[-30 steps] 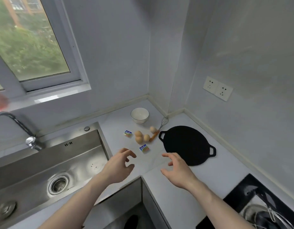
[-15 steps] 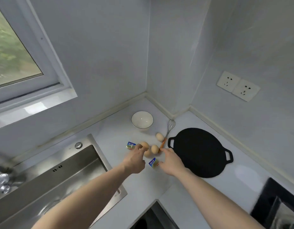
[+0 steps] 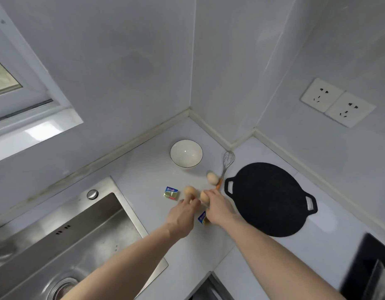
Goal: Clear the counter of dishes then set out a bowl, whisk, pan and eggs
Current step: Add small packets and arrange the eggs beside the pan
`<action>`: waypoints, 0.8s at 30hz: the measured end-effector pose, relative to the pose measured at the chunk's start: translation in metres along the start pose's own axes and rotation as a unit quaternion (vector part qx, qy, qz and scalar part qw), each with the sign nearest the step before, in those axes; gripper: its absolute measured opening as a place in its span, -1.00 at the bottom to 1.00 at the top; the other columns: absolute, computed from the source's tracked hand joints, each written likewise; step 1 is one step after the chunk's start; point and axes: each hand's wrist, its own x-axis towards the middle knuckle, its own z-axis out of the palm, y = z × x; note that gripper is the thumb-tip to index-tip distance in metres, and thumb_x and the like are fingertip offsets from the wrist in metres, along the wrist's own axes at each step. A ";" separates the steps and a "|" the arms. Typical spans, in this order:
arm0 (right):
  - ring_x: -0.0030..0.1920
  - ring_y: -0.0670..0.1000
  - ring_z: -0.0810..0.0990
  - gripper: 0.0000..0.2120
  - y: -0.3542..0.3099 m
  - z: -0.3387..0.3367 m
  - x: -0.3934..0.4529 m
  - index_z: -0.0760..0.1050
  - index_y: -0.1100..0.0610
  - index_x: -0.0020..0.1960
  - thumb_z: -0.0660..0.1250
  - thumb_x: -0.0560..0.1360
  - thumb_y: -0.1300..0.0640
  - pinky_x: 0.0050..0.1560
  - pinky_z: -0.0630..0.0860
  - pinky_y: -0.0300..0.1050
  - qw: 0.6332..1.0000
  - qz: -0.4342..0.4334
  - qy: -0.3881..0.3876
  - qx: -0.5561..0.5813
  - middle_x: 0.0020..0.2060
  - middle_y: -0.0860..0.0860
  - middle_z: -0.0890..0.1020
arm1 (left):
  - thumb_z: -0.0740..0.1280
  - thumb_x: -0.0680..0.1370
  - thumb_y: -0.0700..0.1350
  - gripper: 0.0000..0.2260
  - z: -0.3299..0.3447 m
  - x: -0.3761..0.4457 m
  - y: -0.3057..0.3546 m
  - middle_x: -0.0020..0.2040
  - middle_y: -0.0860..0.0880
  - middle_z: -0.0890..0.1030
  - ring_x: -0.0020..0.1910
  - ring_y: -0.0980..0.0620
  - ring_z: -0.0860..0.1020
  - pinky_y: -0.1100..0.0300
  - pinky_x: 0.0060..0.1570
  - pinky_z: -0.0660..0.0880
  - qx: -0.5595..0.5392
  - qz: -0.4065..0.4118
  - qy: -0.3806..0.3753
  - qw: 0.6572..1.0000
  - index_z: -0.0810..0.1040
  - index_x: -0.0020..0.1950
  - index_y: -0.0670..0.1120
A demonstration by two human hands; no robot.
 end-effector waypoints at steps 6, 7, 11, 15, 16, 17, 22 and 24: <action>0.26 0.12 0.55 -0.64 -0.007 0.008 0.014 0.41 0.02 0.34 0.31 0.57 0.21 0.18 0.49 -0.02 1.000 0.008 0.012 0.003 0.33 -0.01 0.47 | 0.26 0.56 -0.19 -0.79 0.007 0.002 -0.009 0.25 -0.02 0.39 -0.03 -0.25 0.54 0.01 -0.29 0.32 -0.034 -0.013 0.016 0.999 0.37 0.16 -0.02; 0.25 0.13 0.55 -0.64 -0.008 0.010 0.015 0.41 0.03 0.33 0.31 0.57 0.21 0.17 0.50 0.00 1.000 0.010 0.009 0.001 0.31 0.01 0.48 | 0.25 0.56 -0.16 -0.82 0.008 0.000 -0.011 0.21 -0.02 0.41 -0.05 -0.26 0.54 0.01 -0.30 0.32 -0.038 -0.015 0.017 0.999 0.37 0.14 -0.02; 0.25 0.16 0.56 -0.61 -0.008 0.015 0.015 0.42 0.06 0.34 0.31 0.54 0.26 0.18 0.48 -0.01 1.000 0.019 -0.006 -0.009 0.27 0.05 0.52 | 0.23 0.59 -0.08 -0.88 0.008 -0.005 -0.017 0.11 -0.03 0.48 -0.08 -0.25 0.56 -0.02 -0.28 0.38 -0.043 -0.027 0.014 0.999 0.39 0.11 -0.03; 0.20 0.16 0.58 -0.65 -0.005 0.016 0.010 0.43 0.04 0.31 0.36 0.55 0.20 0.14 0.52 0.00 1.000 0.012 0.006 0.008 0.24 0.05 0.55 | 0.23 0.57 -0.08 -0.88 0.003 -0.011 -0.022 0.08 -0.02 0.51 -0.07 -0.23 0.56 -0.04 -0.17 0.50 -0.069 -0.050 0.021 0.996 0.42 0.10 -0.01; 0.19 0.15 0.58 -0.67 -0.002 0.014 0.006 0.43 0.04 0.30 0.36 0.56 0.17 0.12 0.51 0.00 0.999 0.011 0.020 0.024 0.23 0.03 0.55 | 0.24 0.56 -0.09 -0.91 0.001 -0.014 -0.021 0.05 0.00 0.51 -0.08 -0.21 0.56 -0.02 -0.17 0.50 -0.082 -0.053 0.027 0.995 0.41 0.06 0.03; 0.18 0.15 0.58 -0.69 0.000 0.012 0.001 0.44 0.04 0.29 0.35 0.57 0.15 0.08 0.51 -0.01 0.998 0.011 0.037 0.044 0.21 0.02 0.56 | 0.25 0.55 -0.10 -0.90 -0.001 -0.017 -0.021 0.03 0.02 0.51 -0.08 -0.19 0.56 0.00 -0.17 0.50 -0.095 -0.055 0.041 0.993 0.40 0.04 0.06; 0.13 0.04 0.60 -0.69 0.033 -0.006 -0.041 0.48 -0.03 0.26 0.38 0.54 -0.01 0.10 0.55 -0.03 0.980 0.028 0.096 0.172 0.15 -0.05 0.60 | 0.33 0.61 0.00 -0.75 -0.022 -0.033 0.013 0.14 0.02 0.56 -0.02 -0.16 0.58 0.05 -0.16 0.45 -0.131 -0.052 0.121 0.983 0.46 0.28 0.02; 0.07 0.00 0.61 -0.66 0.055 -0.015 -0.062 0.51 -0.05 0.26 0.41 0.52 -0.06 0.06 0.58 -0.05 0.967 0.058 0.112 0.221 0.11 -0.08 0.60 | 0.32 0.60 0.03 -0.72 -0.030 -0.033 0.036 0.15 0.04 0.59 -0.03 -0.12 0.60 0.05 -0.16 0.46 -0.149 -0.038 0.121 0.981 0.46 0.30 0.08</action>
